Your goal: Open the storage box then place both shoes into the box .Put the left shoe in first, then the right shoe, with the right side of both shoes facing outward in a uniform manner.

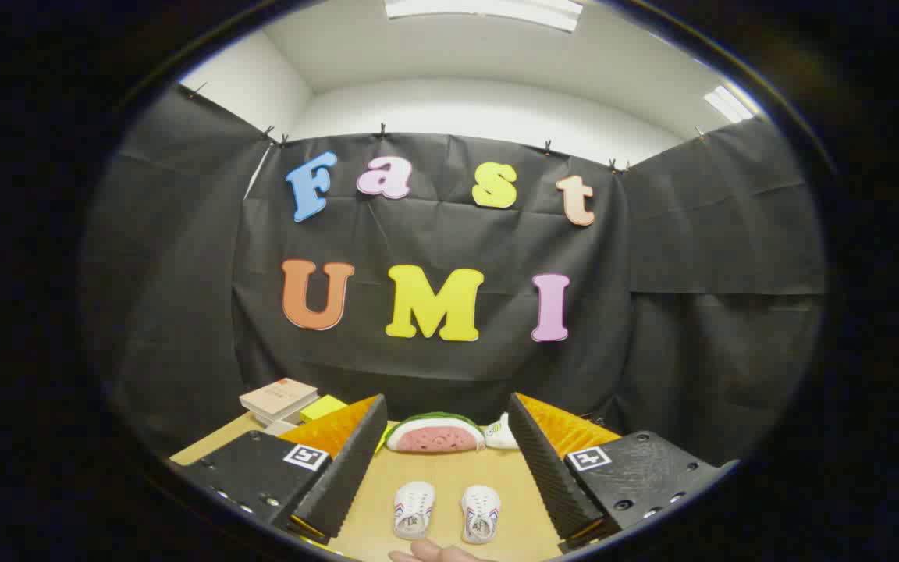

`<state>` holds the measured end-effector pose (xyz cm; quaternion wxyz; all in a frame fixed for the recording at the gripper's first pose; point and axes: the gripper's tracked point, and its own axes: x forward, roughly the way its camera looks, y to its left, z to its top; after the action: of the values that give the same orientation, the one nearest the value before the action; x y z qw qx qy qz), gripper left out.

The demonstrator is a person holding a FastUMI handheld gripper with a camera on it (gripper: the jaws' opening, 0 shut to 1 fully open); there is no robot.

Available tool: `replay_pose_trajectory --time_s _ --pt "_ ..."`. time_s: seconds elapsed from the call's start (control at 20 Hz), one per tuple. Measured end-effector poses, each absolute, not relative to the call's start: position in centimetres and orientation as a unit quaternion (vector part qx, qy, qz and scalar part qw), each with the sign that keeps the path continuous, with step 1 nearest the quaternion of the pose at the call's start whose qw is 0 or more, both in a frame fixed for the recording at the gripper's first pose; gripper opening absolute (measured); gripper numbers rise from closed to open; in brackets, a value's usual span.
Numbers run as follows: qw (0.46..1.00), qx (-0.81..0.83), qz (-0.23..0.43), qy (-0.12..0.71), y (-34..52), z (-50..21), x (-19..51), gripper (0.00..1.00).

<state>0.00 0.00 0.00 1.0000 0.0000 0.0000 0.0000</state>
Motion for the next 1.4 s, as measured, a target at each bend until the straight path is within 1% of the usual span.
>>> replay_pose_trajectory --time_s 0.4,0.8,1.0,1.15,1.4 --pt "1.0 -0.021 -0.014 0.017 -2.6 -3.2 -0.3 0.95" --pt "0.999 -0.004 -0.002 0.045 -3.6 -6.7 0.1 0.95" --pt "0.998 0.007 0.009 0.061 -4.0 -8.5 2.1 0.95" --pt "0.996 0.011 0.032 0.079 -3.8 -10.5 4.8 0.95" --pt "0.984 0.031 0.11 0.135 -0.6 -14.8 10.4 0.95"
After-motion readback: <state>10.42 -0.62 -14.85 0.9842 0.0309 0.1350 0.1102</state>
